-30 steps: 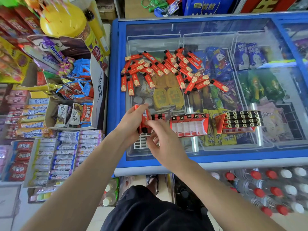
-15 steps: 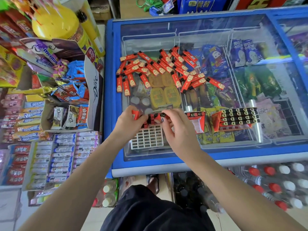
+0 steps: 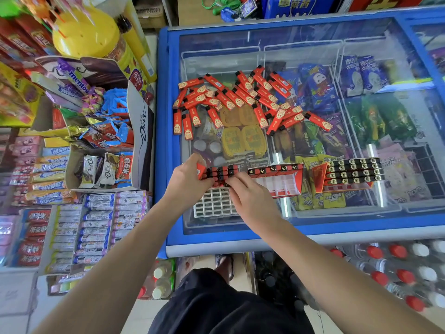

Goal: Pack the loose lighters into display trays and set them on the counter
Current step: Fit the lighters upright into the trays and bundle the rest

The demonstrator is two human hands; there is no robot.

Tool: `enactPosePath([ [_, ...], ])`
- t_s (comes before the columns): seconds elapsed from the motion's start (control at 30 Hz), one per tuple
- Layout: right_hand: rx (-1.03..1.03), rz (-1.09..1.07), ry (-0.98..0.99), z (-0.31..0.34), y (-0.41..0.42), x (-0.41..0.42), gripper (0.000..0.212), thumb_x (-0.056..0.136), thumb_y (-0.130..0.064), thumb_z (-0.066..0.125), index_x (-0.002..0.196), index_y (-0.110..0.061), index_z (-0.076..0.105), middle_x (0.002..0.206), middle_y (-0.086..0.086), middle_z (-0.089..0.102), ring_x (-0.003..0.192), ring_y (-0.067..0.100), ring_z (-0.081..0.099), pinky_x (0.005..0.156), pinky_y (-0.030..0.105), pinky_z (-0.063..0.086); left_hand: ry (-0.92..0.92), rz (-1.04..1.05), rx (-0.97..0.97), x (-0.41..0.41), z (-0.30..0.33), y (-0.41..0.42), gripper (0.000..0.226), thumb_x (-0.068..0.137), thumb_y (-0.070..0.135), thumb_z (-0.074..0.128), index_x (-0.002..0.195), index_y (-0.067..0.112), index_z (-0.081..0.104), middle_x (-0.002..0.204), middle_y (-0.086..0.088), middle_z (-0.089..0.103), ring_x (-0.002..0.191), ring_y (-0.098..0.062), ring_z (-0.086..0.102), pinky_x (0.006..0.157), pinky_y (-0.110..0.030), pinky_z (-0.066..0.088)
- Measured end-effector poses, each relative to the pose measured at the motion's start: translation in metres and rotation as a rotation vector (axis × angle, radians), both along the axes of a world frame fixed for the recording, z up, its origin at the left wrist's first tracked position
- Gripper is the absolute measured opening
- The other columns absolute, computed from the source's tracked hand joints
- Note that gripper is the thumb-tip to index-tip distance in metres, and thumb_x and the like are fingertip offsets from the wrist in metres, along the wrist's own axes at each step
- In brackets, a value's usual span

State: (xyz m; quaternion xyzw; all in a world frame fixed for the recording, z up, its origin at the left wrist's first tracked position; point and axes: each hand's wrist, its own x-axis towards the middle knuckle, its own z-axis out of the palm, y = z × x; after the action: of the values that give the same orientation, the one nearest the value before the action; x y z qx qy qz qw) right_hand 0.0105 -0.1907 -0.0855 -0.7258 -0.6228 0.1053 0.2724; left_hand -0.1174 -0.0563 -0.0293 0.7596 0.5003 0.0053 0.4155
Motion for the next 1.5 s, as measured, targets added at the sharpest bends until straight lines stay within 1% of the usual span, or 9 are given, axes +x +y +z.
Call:
enactPosePath([
  [0.47,0.005,0.004,-0.071,-0.001,0.005,-0.006,0.020,0.085,0.006,0.070,0.103,-0.003,0.072,0.095,0.008,0.059,0.065,0.020,0.056,0.045,0.034,0.050,-0.001,-0.013,0.039,-0.002,-0.002,-0.002,0.025,0.091,0.021,0.072,0.101,0.018,0.049,0.080,0.006,0.056,0.070,-0.011,0.052,0.058,-0.028,0.041],
  [0.63,0.020,-0.005,-0.030,0.007,0.004,-0.006,0.026,0.087,0.005,0.068,0.112,-0.003,0.070,0.101,0.009,0.060,0.065,0.022,0.058,0.045,0.035,0.050,-0.146,0.185,-0.206,0.004,0.006,-0.006,0.008,0.099,0.023,0.056,0.098,0.016,0.052,0.077,-0.002,0.057,0.065,-0.017,0.050,0.060,-0.030,0.044],
  [0.8,0.068,-0.107,0.218,0.027,0.012,-0.008,0.025,0.096,-0.004,0.054,0.119,-0.006,0.062,0.111,0.004,0.057,0.072,0.014,0.054,0.060,0.036,0.052,-0.316,0.440,-0.587,0.011,0.014,-0.006,0.022,0.099,0.035,0.047,0.096,0.013,0.051,0.075,-0.006,0.057,0.064,-0.019,0.053,0.065,-0.035,0.044],
  [0.93,0.123,-0.227,0.540,0.053,0.016,-0.013,0.019,0.096,-0.004,0.052,0.110,-0.010,0.064,0.094,-0.003,0.063,0.078,0.010,0.059,0.066,0.026,0.048,-0.373,0.506,-0.641,0.017,0.017,-0.007,0.048,0.099,0.045,0.046,0.115,0.002,0.061,0.095,-0.030,0.070,0.089,-0.032,0.065,0.096,-0.053,0.051],
  [1.07,-0.044,-0.283,0.856,0.066,0.015,-0.018,0.015,0.096,-0.019,0.065,0.111,-0.018,0.064,0.089,-0.002,0.069,0.081,0.015,0.067,0.071,0.034,0.058,-0.424,0.542,-0.658,0.022,0.018,-0.008,0.039,0.105,0.045,0.044,0.099,0.010,0.060,0.088,-0.012,0.064,0.093,-0.028,0.062,0.103,-0.050,0.050],
  [1.13,-0.080,-0.347,1.015,0.069,0.015,-0.018,0.013,0.094,-0.017,0.069,0.107,-0.016,0.066,0.088,0.004,0.071,0.081,0.020,0.071,0.074,0.039,0.061,-0.407,0.522,-0.628,0.023,0.016,-0.011,0.049,0.105,0.051,0.042,0.108,0.006,0.061,0.094,-0.013,0.065,0.093,-0.029,0.065,0.104,-0.051,0.050],
  [1.3,-0.063,-0.521,1.260,0.069,0.015,-0.009,0.018,0.091,-0.001,0.071,0.107,-0.007,0.068,0.100,0.018,0.069,0.081,0.025,0.074,0.071,0.032,0.061,-0.346,0.400,-0.524,0.021,0.015,-0.014,0.048,0.102,0.060,0.043,0.113,0.015,0.056,0.091,-0.011,0.063,0.083,-0.024,0.063,0.087,-0.044,0.056],
  [1.37,-0.007,-0.573,1.214,0.069,0.012,-0.002,0.018,0.088,0.003,0.069,0.102,-0.009,0.069,0.093,0.015,0.071,0.080,0.026,0.074,0.070,0.033,0.061,-0.253,0.321,-0.397,0.018,0.012,-0.015,0.041,0.101,0.058,0.046,0.109,0.018,0.054,0.085,-0.006,0.058,0.076,-0.019,0.055,0.068,-0.033,0.046],
  [1.5,0.027,-0.572,1.063,0.065,0.003,0.018,0.019,0.087,0.003,0.066,0.093,-0.014,0.072,0.080,0.012,0.068,0.071,0.027,0.065,0.067,0.039,0.056,-0.137,0.212,-0.216,0.014,0.009,-0.014,0.026,0.099,0.048,0.057,0.100,0.024,0.047,0.086,0.005,0.055,0.074,-0.011,0.053,0.061,-0.028,0.038],
])
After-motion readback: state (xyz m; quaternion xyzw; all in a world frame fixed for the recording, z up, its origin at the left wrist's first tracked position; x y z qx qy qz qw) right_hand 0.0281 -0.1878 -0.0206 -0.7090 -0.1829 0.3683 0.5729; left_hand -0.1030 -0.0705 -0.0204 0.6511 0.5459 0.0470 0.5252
